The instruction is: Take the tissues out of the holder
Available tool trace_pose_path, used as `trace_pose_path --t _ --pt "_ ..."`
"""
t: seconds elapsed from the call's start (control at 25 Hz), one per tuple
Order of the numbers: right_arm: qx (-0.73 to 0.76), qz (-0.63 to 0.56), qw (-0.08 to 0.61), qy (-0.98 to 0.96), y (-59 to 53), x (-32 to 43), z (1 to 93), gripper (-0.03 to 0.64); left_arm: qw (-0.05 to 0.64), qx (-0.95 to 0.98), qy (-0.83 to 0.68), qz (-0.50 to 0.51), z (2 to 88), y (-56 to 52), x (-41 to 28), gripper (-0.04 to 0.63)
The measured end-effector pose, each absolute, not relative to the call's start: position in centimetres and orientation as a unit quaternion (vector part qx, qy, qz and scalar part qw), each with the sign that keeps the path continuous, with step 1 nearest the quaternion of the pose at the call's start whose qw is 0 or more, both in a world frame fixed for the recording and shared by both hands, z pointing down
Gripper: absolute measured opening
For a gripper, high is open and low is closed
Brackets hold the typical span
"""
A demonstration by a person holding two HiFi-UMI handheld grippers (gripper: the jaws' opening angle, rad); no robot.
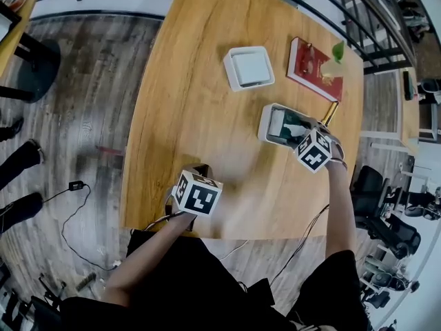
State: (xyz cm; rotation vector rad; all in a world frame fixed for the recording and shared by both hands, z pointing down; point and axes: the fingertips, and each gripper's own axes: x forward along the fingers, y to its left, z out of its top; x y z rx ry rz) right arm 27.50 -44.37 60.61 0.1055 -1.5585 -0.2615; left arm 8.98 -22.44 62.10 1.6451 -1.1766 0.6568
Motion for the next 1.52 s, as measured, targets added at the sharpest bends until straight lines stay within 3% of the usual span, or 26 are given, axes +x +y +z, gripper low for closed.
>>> trace_pose_path --t 0.76,1.52 --pt "0.090 -0.184 0.665 -0.718 -42.5 25.2 52.4 0.298 0.469 0.690 -0.483 0.266 60.6 -21.5 9.6 -0.002" --pt "0.056 -0.234 0.613 -0.752 -35.6 15.7 48.1 0.296 0.454 0.687 -0.509 0.250 58.4 -18.5 6.8 -0.002"
